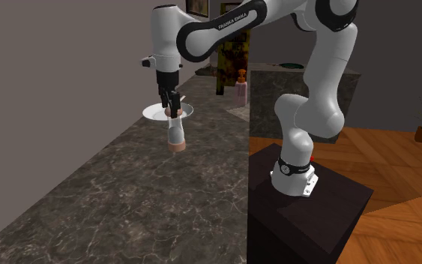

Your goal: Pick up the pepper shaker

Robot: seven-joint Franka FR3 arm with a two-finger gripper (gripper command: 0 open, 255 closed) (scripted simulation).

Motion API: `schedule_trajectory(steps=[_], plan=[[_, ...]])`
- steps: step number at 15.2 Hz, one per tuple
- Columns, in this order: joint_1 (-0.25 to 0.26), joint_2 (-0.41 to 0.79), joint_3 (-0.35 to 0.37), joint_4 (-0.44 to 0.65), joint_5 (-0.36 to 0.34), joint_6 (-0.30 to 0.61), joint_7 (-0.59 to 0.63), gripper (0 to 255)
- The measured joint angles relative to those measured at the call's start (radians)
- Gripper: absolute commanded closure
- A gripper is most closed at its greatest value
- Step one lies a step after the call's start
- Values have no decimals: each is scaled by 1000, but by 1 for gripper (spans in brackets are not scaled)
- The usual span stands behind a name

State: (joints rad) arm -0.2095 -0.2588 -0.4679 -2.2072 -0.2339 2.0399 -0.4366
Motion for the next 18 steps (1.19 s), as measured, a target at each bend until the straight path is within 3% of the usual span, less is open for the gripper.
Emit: schedule_trajectory(steps=[1, 11, 18], plan=[[0, 2, -2, -2, 0, 5, -1, 255], [-1, 4, -3, -3, 0, 9, -3, 255], [1, -17, 8, 55, 1, -70, -4, 255]])
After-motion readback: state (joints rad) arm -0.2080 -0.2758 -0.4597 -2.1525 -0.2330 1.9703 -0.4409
